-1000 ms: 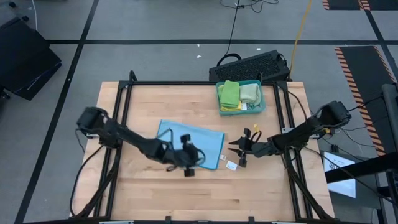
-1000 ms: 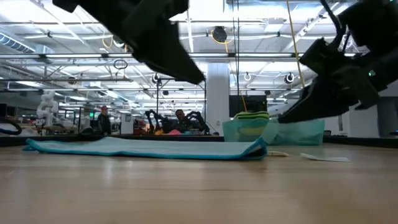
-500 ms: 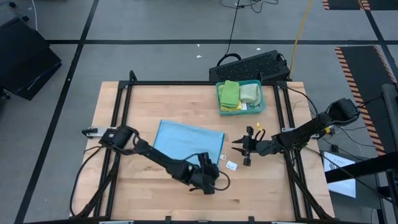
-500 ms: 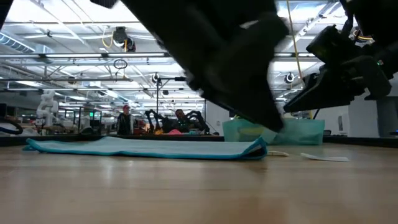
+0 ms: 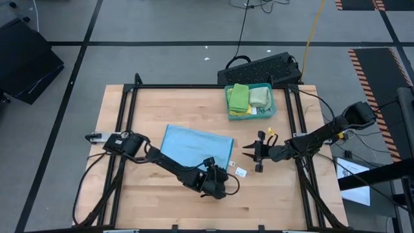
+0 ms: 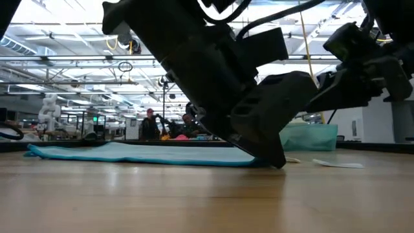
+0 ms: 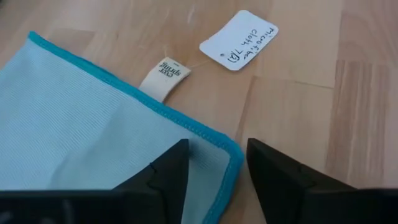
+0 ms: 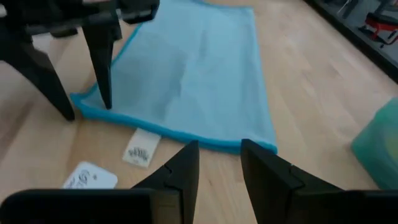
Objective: Fold microfiber towels
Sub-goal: Fold the blue microfiber cloth
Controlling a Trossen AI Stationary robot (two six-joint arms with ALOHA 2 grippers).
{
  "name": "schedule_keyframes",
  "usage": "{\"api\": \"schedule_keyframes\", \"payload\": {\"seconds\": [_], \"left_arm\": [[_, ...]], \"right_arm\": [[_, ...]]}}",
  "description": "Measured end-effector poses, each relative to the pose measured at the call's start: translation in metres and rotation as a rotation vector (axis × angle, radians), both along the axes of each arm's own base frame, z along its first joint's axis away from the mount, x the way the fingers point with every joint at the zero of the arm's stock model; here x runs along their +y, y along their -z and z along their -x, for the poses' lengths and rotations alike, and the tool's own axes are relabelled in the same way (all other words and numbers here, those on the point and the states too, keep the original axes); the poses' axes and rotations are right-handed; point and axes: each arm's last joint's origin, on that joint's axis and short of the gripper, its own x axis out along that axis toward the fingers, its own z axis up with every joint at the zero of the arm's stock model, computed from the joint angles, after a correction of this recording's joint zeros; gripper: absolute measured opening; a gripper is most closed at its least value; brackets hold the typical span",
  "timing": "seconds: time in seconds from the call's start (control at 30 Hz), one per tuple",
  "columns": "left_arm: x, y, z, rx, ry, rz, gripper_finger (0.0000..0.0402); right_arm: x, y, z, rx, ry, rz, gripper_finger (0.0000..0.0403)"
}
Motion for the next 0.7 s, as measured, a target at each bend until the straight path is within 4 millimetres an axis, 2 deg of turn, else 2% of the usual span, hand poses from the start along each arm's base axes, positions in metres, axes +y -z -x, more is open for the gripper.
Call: {"api": "schedule_keyframes", "payload": {"seconds": [0.27,0.37,0.57,0.7], "left_arm": [[0.011,0.005,-0.006,-0.007,-0.027,-0.023,0.0153],[0.018,0.006,-0.008,0.014,-0.019,-0.005,0.0122],[0.027,0.007,-0.007,0.074,0.005,-0.009,0.0014],[0.018,-0.007,0.0,0.096,0.08,-0.044,0.0011]], "right_arm": [[0.0,0.0,0.001,0.006,-0.002,-0.001,0.0109],[0.0,0.001,0.001,0.008,-0.003,-0.004,0.0109],[0.0,0.002,0.001,0.02,-0.003,-0.006,0.0109],[0.001,0.003,0.002,0.043,-0.045,-0.021,0.011]]}}
